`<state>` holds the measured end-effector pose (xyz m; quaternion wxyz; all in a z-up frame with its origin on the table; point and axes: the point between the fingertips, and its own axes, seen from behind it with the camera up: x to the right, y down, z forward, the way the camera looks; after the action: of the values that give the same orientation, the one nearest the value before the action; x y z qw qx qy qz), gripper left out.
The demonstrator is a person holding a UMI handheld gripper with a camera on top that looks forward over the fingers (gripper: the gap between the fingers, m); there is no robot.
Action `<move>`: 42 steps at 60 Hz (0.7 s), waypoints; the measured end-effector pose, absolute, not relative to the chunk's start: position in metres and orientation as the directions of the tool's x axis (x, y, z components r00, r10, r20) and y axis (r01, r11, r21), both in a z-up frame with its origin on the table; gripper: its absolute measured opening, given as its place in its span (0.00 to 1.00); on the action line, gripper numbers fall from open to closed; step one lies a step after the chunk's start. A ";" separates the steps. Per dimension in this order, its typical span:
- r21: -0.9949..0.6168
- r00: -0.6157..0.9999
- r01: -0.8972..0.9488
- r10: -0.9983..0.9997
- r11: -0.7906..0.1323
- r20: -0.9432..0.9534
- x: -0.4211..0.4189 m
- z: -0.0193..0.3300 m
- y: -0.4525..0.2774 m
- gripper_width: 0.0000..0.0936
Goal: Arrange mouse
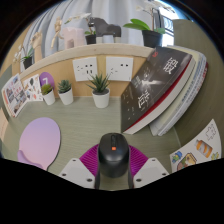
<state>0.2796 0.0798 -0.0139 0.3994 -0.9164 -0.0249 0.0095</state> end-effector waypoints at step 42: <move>-0.946 0.999 0.022 -0.022 -0.324 0.031 0.124 0.319 0.103 0.38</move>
<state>0.1236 0.1029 0.3194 0.5815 -0.8133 0.0001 -0.0192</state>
